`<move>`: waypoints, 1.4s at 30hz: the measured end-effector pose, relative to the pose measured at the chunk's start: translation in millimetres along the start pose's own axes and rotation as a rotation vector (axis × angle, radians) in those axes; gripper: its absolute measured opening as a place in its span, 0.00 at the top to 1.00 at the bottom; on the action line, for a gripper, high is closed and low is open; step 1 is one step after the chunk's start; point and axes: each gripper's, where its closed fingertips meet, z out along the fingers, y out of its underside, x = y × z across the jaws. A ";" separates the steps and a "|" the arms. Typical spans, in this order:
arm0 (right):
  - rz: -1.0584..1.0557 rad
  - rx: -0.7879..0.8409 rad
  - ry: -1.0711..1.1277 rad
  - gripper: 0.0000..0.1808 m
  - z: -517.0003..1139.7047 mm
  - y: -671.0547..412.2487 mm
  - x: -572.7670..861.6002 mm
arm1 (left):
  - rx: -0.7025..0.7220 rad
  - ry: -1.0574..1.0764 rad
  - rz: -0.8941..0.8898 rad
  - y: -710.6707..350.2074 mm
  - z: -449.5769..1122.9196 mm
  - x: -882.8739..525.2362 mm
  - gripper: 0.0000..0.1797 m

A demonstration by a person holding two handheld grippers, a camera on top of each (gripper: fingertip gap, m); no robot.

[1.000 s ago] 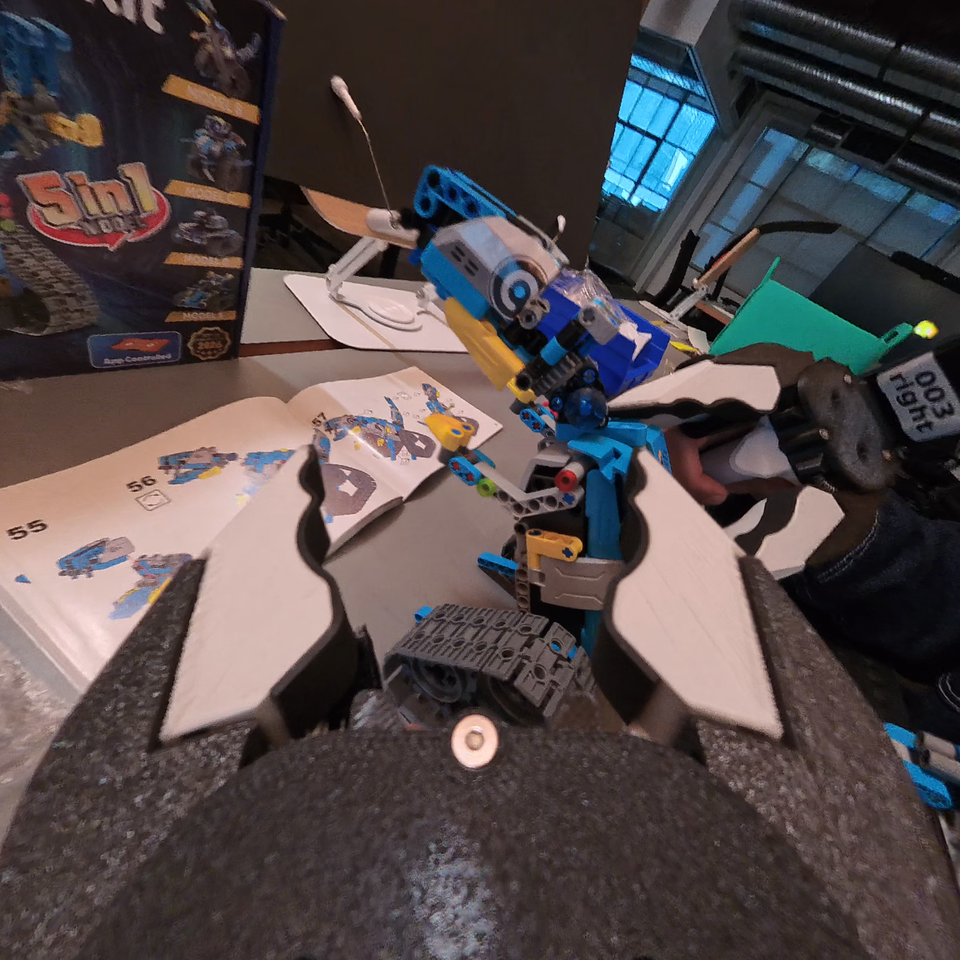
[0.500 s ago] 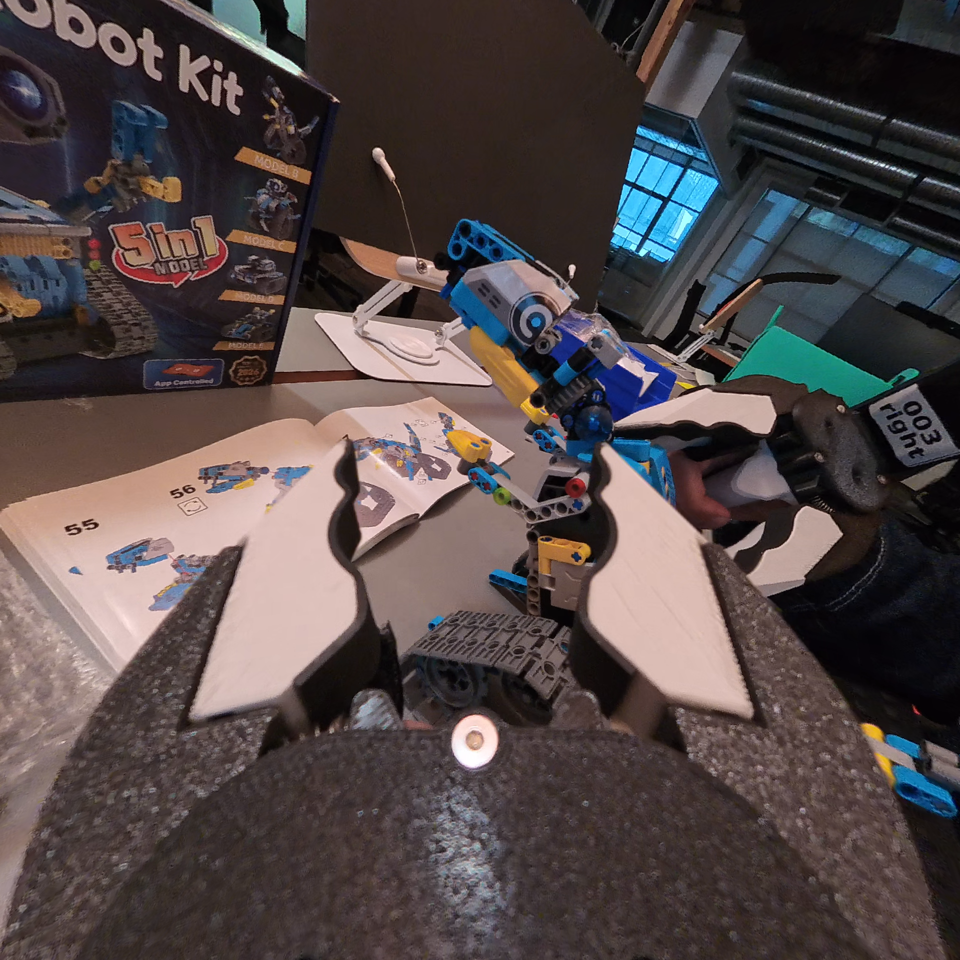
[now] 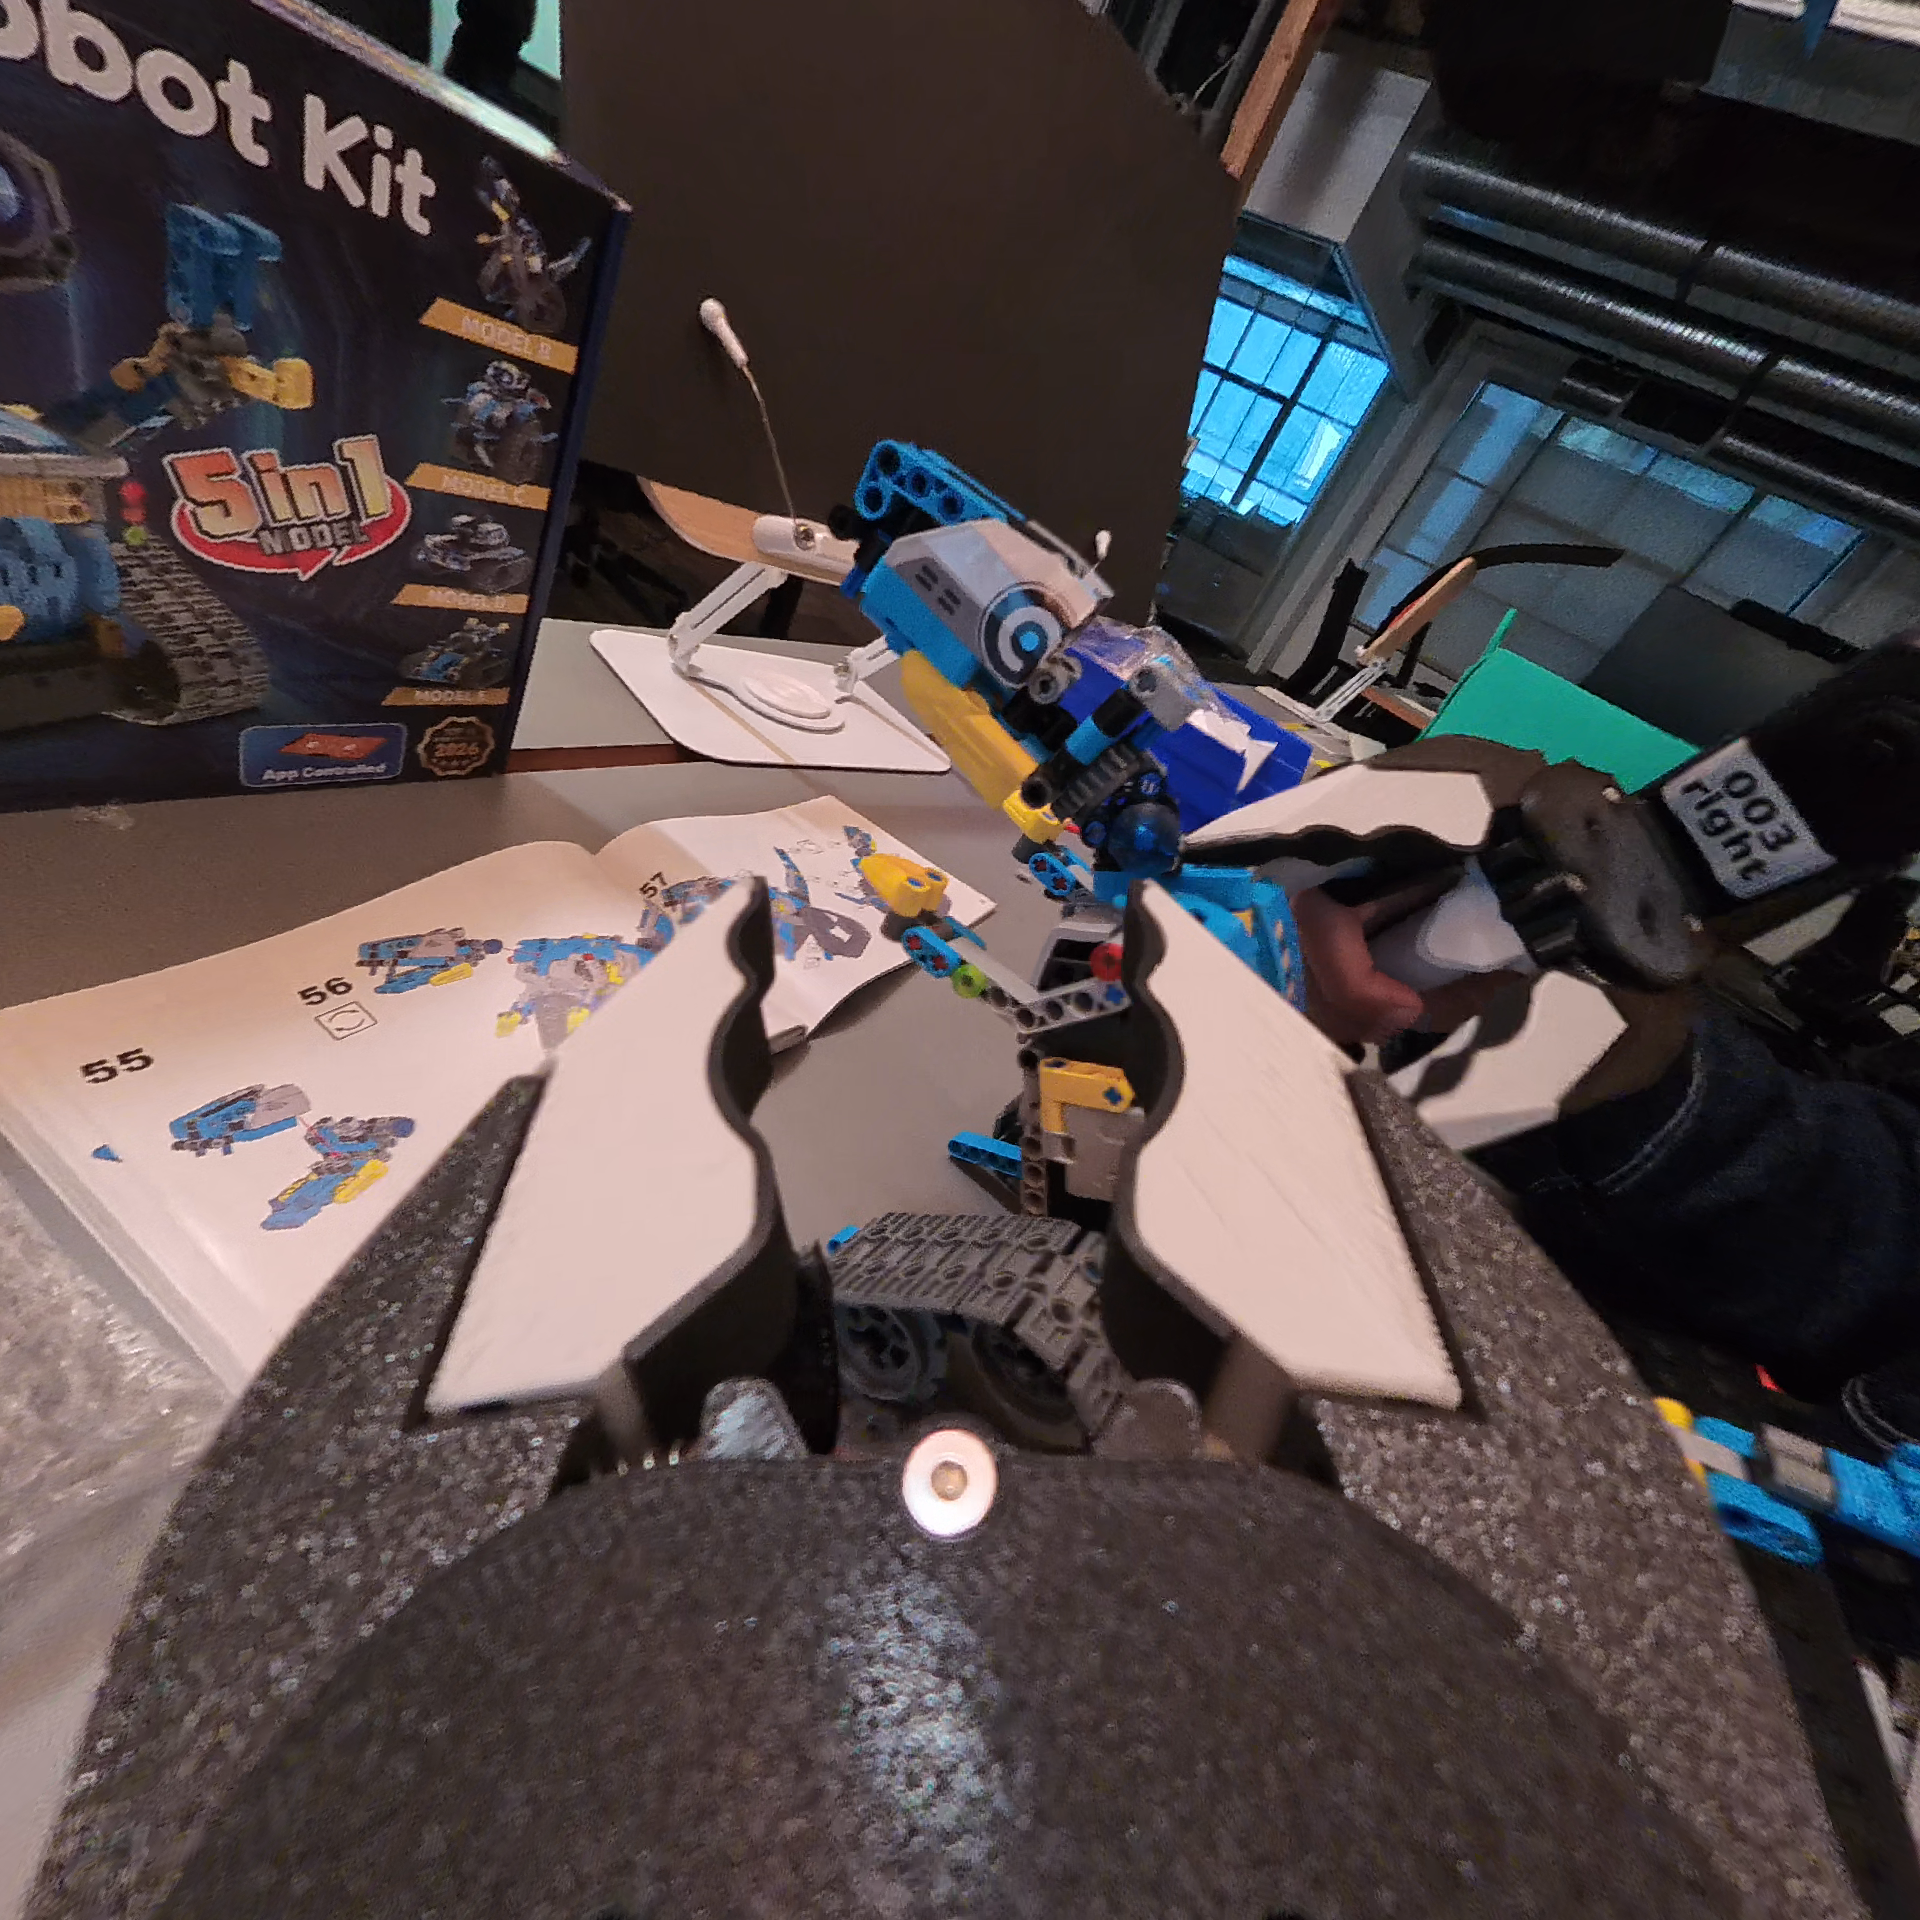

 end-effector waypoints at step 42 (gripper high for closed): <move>0.865 0.058 0.304 0.97 5.9 -19.2 7.9 | -0.049 0.144 0.093 33.8 0.2 60.5 0.97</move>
